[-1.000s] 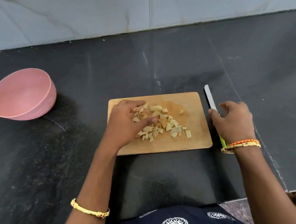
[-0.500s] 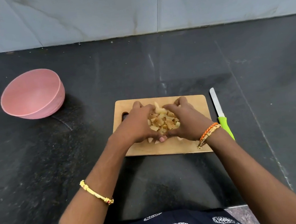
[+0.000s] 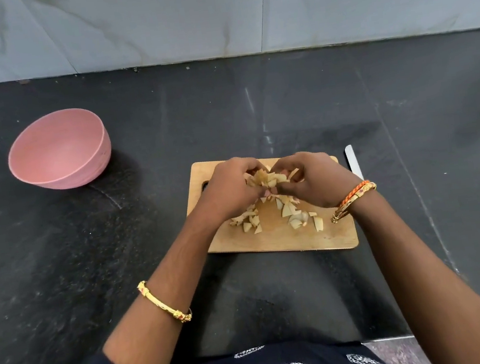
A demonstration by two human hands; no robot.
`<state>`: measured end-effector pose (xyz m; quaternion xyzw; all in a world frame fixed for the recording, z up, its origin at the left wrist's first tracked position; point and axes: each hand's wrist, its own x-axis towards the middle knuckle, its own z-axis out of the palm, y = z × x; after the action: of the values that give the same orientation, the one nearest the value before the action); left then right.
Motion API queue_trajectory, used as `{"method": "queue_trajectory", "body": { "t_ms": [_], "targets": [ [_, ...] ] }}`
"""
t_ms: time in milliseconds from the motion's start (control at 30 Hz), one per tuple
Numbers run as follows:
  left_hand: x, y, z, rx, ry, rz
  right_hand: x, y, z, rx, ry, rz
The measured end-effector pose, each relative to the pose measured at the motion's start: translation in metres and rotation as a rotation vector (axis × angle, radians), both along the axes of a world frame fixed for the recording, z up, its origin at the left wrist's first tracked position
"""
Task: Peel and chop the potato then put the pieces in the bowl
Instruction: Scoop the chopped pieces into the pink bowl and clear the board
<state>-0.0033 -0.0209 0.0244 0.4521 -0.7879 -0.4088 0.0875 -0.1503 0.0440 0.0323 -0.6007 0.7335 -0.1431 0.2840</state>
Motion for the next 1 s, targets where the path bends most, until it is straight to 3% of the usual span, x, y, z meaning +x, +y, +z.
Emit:
{"method": "queue_trajectory", "body": {
  "t_ms": [367,533,633,700,833,1000],
  "targets": [
    [0.008,-0.012,0.013,0.201,0.034,-0.100,-0.002,-0.004,0.003,0.030,0.034,0.017],
    [0.028,-0.015,0.016,0.165,-0.036,-0.169,-0.020,0.010,0.005,0.106,-0.061,0.010],
    [0.036,-0.001,-0.004,-0.049,-0.035,-0.111,-0.022,0.033,-0.015,0.006,-0.083,-0.101],
    [0.036,0.016,-0.026,-0.158,0.073,0.005,-0.010,0.051,-0.035,-0.149,-0.022,-0.139],
    [0.025,0.038,-0.053,-0.148,0.110,0.041,0.017,0.057,-0.063,-0.247,0.068,-0.118],
    [0.001,0.049,-0.038,-0.009,0.272,0.009,0.032,0.020,-0.067,-0.303,0.092,-0.033]
  ]
}}
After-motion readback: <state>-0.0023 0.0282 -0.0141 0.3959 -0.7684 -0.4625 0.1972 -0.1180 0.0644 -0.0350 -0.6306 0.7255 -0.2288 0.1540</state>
